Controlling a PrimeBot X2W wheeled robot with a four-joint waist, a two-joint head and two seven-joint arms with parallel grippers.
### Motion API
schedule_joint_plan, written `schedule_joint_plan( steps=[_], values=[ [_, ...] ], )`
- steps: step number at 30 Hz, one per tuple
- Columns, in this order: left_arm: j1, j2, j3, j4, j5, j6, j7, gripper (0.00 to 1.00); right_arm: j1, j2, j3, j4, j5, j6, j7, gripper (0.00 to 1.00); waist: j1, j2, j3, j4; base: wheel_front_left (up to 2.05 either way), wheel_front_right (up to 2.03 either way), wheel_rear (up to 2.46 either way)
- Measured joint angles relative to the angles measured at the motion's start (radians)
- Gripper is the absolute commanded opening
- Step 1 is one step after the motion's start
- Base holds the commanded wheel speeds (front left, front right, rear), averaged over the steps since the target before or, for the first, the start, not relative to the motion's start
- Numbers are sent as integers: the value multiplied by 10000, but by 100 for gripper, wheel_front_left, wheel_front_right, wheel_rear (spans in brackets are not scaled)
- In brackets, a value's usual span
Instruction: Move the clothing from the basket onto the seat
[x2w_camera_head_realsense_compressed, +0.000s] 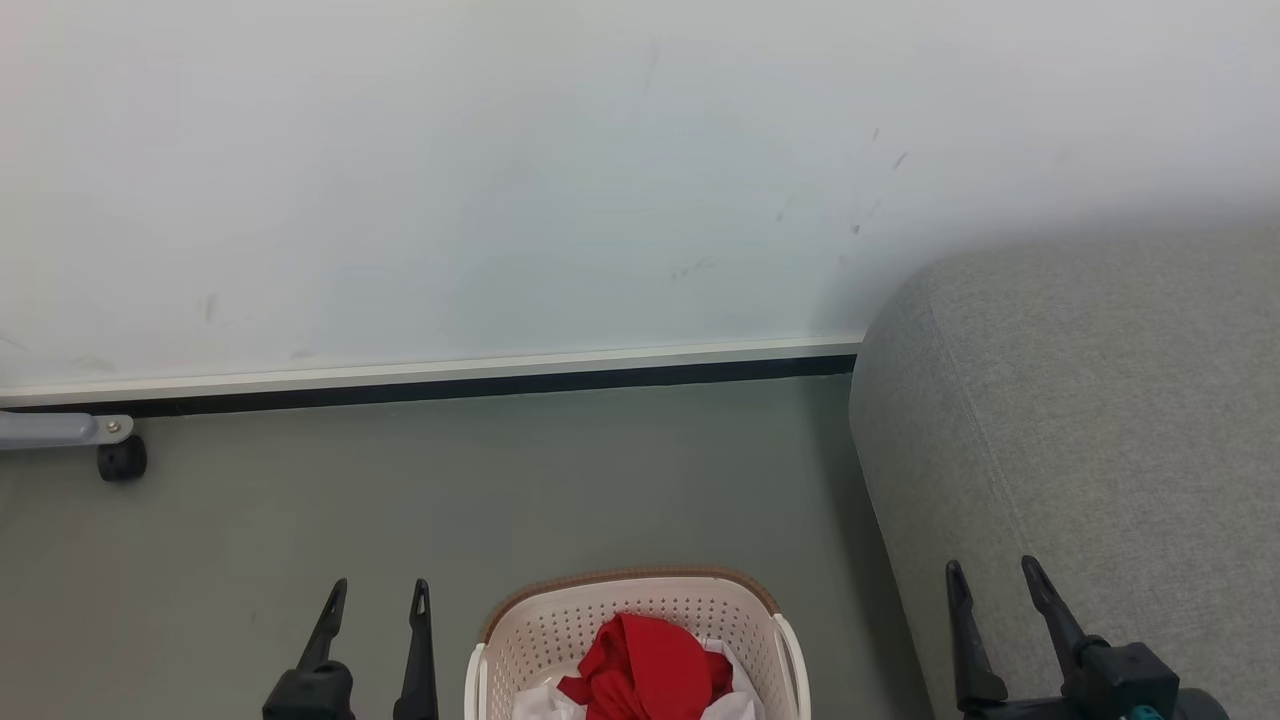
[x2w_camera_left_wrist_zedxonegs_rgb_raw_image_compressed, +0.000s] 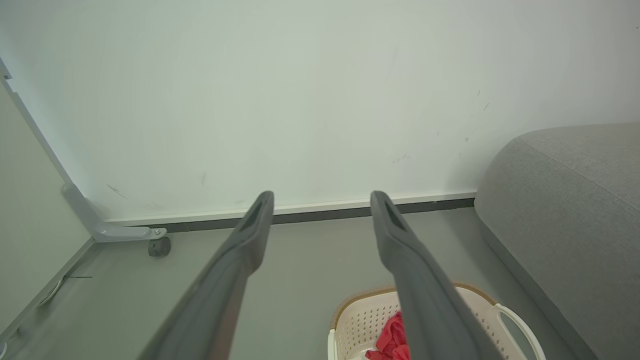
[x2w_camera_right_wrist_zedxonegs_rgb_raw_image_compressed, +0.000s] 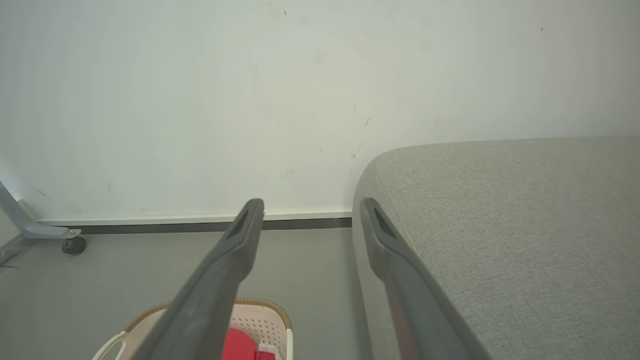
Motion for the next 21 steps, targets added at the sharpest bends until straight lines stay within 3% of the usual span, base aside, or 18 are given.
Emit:
schedule_joint_plan(
  steps=[21],
  values=[
    [-46,-10,-251,-178,198,-318,0,100,89,4,-355,-522,-190,0,0,100,0,0,800,-12,0,0,0]
  ],
)
